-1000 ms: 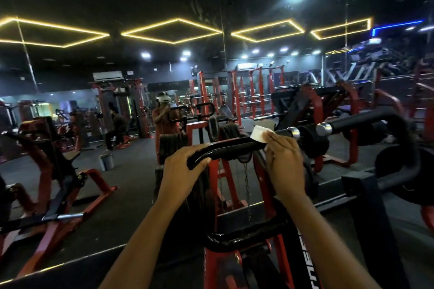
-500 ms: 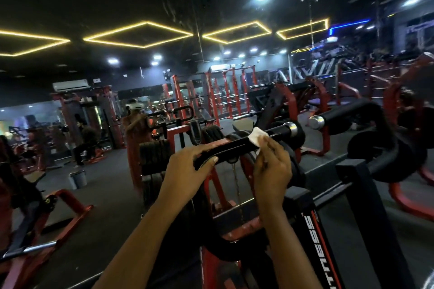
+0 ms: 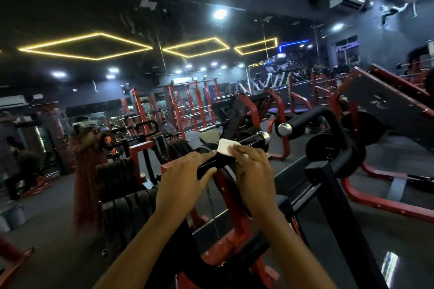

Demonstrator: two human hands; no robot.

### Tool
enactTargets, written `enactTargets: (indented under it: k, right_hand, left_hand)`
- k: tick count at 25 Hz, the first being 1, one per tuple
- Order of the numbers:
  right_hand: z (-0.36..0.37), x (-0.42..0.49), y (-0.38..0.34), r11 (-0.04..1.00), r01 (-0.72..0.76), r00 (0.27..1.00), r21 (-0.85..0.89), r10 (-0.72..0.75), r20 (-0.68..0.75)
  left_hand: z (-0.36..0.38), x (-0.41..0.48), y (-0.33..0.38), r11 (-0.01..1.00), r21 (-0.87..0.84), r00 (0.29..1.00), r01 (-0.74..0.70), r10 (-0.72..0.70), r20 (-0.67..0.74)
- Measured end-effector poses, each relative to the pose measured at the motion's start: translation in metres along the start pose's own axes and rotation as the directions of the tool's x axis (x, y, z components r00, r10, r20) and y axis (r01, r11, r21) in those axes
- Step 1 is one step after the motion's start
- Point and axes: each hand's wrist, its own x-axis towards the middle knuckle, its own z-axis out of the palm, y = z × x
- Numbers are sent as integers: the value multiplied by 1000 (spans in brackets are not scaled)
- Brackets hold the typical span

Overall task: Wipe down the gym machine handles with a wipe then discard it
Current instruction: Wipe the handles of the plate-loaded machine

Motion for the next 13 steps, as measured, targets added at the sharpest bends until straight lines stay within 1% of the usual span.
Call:
enactTargets:
  k: [2,3,4,6,7,8,9,10,11,12,13]
  right_hand:
    - [-7,15,26,989,-151,988,-3,151,45]
    - [-10,22,37,977,-214,976,9,214,27]
    - [-11,22,38,957,-278,960,76,279,4]
    - [-4,10,11,940,-263,964,216,263,32]
    - [2,2,-5,965,-158,987,209,152,43]
    - [6,-5,-21,976,-103,993,191,89,77]
    - [11,-11,-23,986,-34,995,165,18,100]
    - [6,-9,-25,992,-22,990,124,5,138]
    - [6,-3,-16,999,31,994,25,-34,100]
    - [3,4,-6,998,25,997,-54,-21,79]
    - [1,14,8,990,54,997,-131,-46,64]
  left_hand:
    - [0,0,-1,1000,-5,1000,-4,4,-4]
    - [0,-1,-1,1000,-10,1000,-2,2,-7]
    - [0,-1,-1,1000,-16,1000,1,-1,-8]
    - [0,-2,0,1000,-26,1000,11,-11,-9]
    - [0,-1,0,999,-32,1000,20,-21,-10]
    - [0,-1,1,999,-37,999,29,-29,-12]
    - [0,-1,1,999,-38,999,33,-34,-16]
    - [0,-1,2,999,-35,999,33,-33,-18]
    - [-1,-2,3,999,-29,999,29,-30,-20]
    - [-1,-2,3,999,-27,999,26,-27,-21]
    - [-1,-3,2,999,-29,1000,24,-25,-19]
